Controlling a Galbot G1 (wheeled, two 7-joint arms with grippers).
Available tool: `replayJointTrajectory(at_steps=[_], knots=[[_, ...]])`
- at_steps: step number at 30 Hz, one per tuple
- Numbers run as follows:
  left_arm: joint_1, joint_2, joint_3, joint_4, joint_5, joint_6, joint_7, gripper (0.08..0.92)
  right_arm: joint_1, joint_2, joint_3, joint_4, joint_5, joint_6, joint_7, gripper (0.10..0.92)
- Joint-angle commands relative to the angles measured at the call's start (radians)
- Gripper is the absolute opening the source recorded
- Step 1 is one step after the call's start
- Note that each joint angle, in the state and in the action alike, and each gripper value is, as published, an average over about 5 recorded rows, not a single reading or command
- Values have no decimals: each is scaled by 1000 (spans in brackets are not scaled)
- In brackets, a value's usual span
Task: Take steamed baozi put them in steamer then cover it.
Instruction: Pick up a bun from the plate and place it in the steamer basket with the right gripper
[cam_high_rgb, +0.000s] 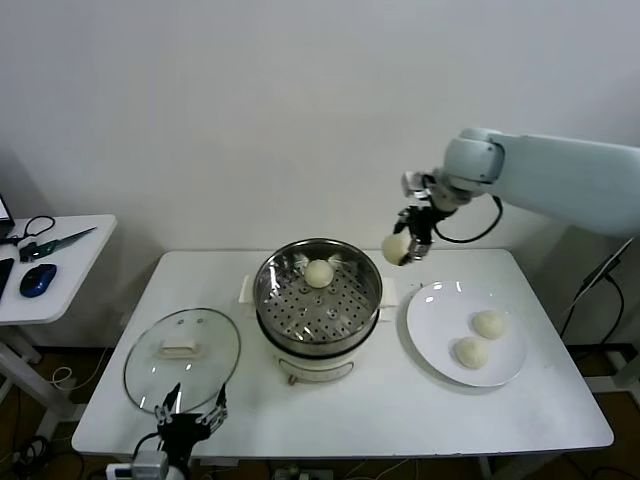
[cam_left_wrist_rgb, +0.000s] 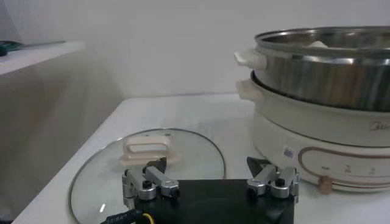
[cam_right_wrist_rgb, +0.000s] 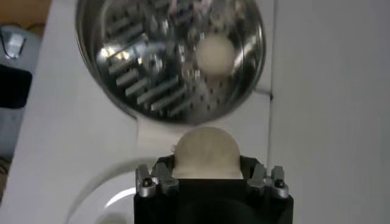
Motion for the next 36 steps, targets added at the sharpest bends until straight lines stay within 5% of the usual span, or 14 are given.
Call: replayJointTrajectory(at_steps=[1,20,36], knots=[[4,-2,-1,-7,-3,-1,0,823,-24,214,36,83,134,-89,92,693],[8,-6,-7,-8,-1,4,1,823,-359,384,99,-240,-94,-100,150,695],[8,-8,-4,-17,3,11,2,823,-422,425,144,-310,-133,-101,175,750]])
